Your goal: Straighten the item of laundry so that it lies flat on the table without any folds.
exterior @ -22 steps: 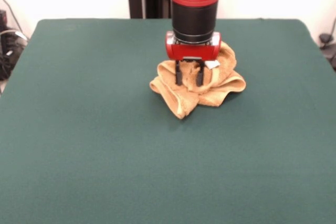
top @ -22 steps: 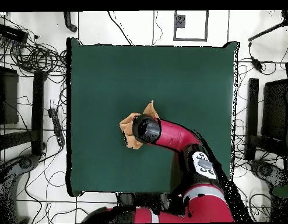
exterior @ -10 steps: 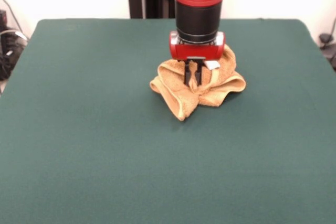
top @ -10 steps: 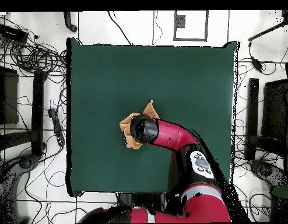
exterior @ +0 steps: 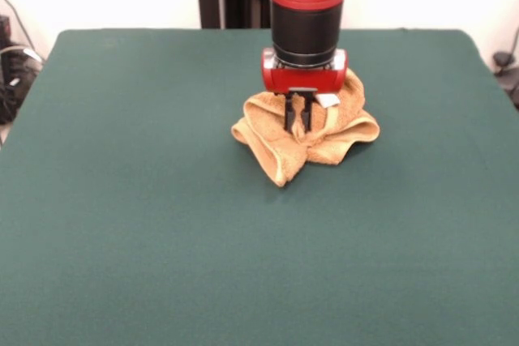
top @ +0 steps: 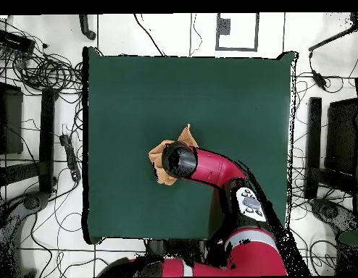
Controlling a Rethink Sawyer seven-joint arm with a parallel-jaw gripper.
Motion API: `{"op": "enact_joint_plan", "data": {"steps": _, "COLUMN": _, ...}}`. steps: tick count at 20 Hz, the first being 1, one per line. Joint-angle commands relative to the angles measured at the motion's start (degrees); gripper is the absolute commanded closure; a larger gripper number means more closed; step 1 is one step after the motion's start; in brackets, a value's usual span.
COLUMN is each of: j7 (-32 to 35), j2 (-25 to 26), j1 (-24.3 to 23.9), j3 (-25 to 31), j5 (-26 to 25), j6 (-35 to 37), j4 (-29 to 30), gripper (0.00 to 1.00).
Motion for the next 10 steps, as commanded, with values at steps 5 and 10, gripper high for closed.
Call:
{"op": "enact_joint_plan", "data": {"steps": 5, "j7": 11.3, "j2": 4.4, "j1": 3.9, "j3": 2.3, "j5": -0.1, "j6": -1.9, "j4": 3.7, "gripper": 1.0}}
{"op": "enact_joint_plan", "data": {"steps": 10, "j7": 11.3, "j2": 5.6, "j1": 6.1, "j3": -0.6, "j5": -2.0, "j6": -7.9, "j4": 2.2, "gripper": 1.0}}
